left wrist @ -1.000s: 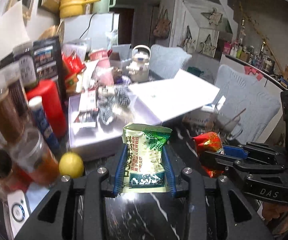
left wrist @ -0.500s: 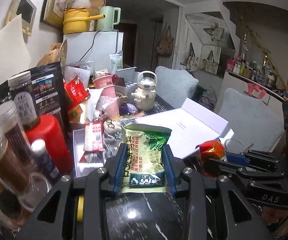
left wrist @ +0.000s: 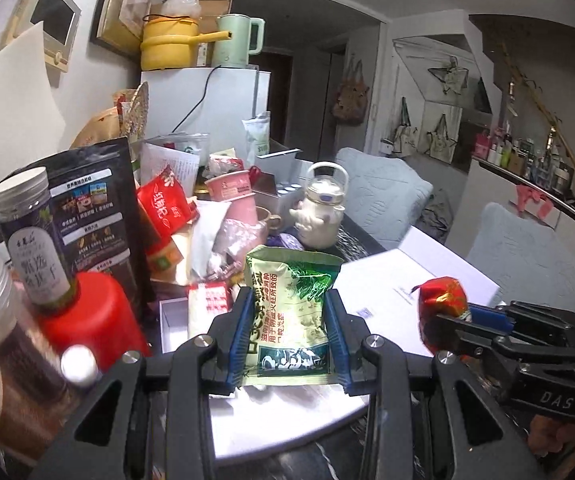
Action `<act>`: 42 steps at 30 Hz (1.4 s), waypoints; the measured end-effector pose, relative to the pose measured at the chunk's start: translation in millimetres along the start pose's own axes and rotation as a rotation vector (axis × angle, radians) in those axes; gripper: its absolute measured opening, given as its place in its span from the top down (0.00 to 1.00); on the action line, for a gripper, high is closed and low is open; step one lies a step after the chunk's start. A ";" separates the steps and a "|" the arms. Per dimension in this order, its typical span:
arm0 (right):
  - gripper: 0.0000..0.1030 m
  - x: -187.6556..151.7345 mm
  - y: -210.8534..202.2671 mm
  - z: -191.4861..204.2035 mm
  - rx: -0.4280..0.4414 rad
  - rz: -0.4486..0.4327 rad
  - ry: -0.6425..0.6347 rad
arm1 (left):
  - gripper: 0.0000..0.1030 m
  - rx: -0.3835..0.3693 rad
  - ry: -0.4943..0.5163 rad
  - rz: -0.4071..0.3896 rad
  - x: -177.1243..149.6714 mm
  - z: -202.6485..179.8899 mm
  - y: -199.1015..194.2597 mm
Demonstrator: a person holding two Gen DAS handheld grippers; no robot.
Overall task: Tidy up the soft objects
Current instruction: 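Lift and carry the green packet with the left gripper while the right carries the red packet to the box, then lower the green packet into the box with the left gripper while the right lowers the red packet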
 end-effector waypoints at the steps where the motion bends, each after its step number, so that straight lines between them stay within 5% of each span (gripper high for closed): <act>1: 0.72 3.5 3.6 -1.9 0.000 -0.002 -0.003 | 0.66 0.007 -0.003 0.000 2.4 1.7 5.1; 18: 0.72 49.4 68.0 -32.2 0.036 -0.009 -0.019 | 0.66 0.120 -0.006 0.037 15.1 24.2 75.6; 42: 0.72 2.8 146.8 -69.9 0.028 0.206 0.065 | 0.66 0.143 0.069 0.252 -37.0 13.9 152.2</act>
Point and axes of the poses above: each gripper's, at about its wrist camera, not at the fingertips, and y roughly the way its jaws point, z to its left, x to its top, the point moved 5 cm from there along y, roughly the way its jaws point, and after that the axes turned 14 degrees about x, right-handed, at the moved point
